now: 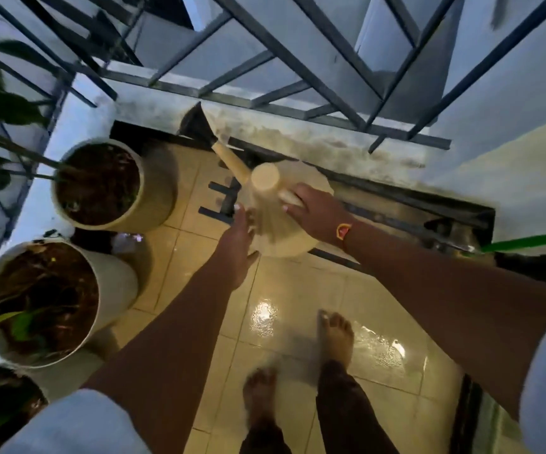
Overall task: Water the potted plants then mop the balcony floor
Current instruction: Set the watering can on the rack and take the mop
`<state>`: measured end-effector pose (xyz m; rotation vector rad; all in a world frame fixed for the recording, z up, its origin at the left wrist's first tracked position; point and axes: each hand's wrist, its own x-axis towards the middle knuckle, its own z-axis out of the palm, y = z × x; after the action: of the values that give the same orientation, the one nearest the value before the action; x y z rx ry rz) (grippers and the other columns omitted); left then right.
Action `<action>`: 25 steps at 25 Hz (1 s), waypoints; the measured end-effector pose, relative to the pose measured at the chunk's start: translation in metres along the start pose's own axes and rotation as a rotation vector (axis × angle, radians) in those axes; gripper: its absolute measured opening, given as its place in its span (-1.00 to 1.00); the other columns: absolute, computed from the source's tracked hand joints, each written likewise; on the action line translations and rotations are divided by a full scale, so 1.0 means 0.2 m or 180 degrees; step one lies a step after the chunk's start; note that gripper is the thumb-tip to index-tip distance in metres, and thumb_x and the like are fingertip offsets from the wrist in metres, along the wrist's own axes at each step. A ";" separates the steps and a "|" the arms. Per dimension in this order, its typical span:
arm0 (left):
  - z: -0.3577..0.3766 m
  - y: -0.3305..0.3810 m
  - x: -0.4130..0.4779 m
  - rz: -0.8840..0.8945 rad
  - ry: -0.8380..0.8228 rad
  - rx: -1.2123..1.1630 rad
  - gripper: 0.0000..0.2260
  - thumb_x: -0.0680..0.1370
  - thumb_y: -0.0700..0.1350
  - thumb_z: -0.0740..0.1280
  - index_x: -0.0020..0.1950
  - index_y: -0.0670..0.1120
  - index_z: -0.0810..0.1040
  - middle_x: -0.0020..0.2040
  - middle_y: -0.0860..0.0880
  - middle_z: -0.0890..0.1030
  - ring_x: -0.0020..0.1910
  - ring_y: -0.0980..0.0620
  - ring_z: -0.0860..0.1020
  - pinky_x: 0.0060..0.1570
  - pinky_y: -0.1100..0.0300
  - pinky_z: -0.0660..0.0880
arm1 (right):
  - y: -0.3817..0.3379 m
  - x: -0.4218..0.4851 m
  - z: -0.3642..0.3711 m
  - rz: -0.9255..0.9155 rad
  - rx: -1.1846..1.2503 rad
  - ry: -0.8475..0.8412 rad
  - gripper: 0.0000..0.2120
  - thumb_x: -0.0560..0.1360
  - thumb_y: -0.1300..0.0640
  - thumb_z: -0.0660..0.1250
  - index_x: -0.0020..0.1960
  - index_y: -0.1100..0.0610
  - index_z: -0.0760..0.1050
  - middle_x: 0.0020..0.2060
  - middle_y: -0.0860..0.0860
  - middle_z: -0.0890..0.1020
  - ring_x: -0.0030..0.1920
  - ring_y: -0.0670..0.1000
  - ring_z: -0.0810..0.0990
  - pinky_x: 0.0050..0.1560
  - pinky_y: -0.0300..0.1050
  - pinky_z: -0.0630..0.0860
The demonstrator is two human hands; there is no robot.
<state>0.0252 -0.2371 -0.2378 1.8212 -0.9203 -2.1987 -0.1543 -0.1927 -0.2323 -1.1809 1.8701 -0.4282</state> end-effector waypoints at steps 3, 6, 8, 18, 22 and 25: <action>0.11 0.01 0.10 -0.0009 0.0021 0.0007 -0.46 0.71 0.28 0.02 0.60 0.04 0.31 0.55 -0.01 0.39 0.53 0.00 0.34 0.39 -0.04 0.31 | 0.11 0.12 0.00 0.0047 0.0040 0.0018 -0.68 0.64 0.02 0.29 0.30 0.19 0.47 0.14 0.19 0.63 0.12 0.17 0.58 -0.12 -0.17 0.26; 0.18 0.00 0.15 -0.0012 0.0029 -0.0037 -0.46 0.70 0.29 0.04 0.61 0.06 0.29 0.60 -0.02 0.35 0.49 0.05 0.35 0.44 -0.08 0.29 | 0.20 0.16 -0.01 0.0063 0.0062 0.0091 -0.68 0.64 0.02 0.29 0.30 0.19 0.47 0.13 0.20 0.63 0.11 0.19 0.60 -0.11 -0.17 0.28; 0.19 -0.02 0.16 -0.0054 0.0101 -0.0042 -0.40 0.67 0.32 0.08 0.65 0.05 0.24 0.64 -0.02 0.29 0.59 0.01 0.28 0.48 -0.13 0.28 | 0.25 0.16 -0.01 0.0059 -0.0002 0.0031 -0.67 0.64 0.03 0.28 0.31 0.20 0.44 0.12 0.21 0.63 0.10 0.20 0.60 -0.12 -0.16 0.30; 0.28 -0.11 -0.13 0.0535 0.0168 0.1801 -0.25 0.59 0.00 0.48 0.67 -0.03 0.16 0.60 0.00 0.32 0.56 -0.03 0.32 0.49 0.05 0.32 | 0.21 -0.11 -0.10 0.0512 -0.0176 -0.0201 -0.40 0.60 -0.09 0.34 0.49 0.20 0.28 0.35 0.22 0.50 0.31 0.22 0.50 0.10 -0.09 0.39; 0.19 -0.08 -0.48 0.0969 0.0194 0.2796 -0.15 0.47 0.11 0.56 0.63 -0.12 0.24 0.53 -0.13 0.43 0.49 -0.12 0.41 0.47 -0.14 0.40 | 0.01 -0.49 -0.21 0.0566 -0.0487 0.0069 -0.20 0.45 -0.32 0.37 0.48 0.18 0.31 0.36 0.22 0.49 0.33 0.25 0.49 0.26 0.13 0.48; 0.14 -0.03 -0.82 0.1290 0.0199 0.3477 -0.01 0.30 0.35 0.46 0.57 -0.15 0.29 0.45 -0.18 0.49 0.43 -0.20 0.45 0.35 -0.22 0.47 | -0.19 -0.89 -0.32 0.0630 -0.0648 0.0347 -0.10 0.33 -0.49 0.28 0.43 0.12 0.37 0.32 0.13 0.52 0.29 0.21 0.52 0.19 0.14 0.54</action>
<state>0.0432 -0.1442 -0.1004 1.7010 -2.5142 -1.4180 -0.1519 -0.0679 -0.0857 -1.1076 2.1420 -0.1988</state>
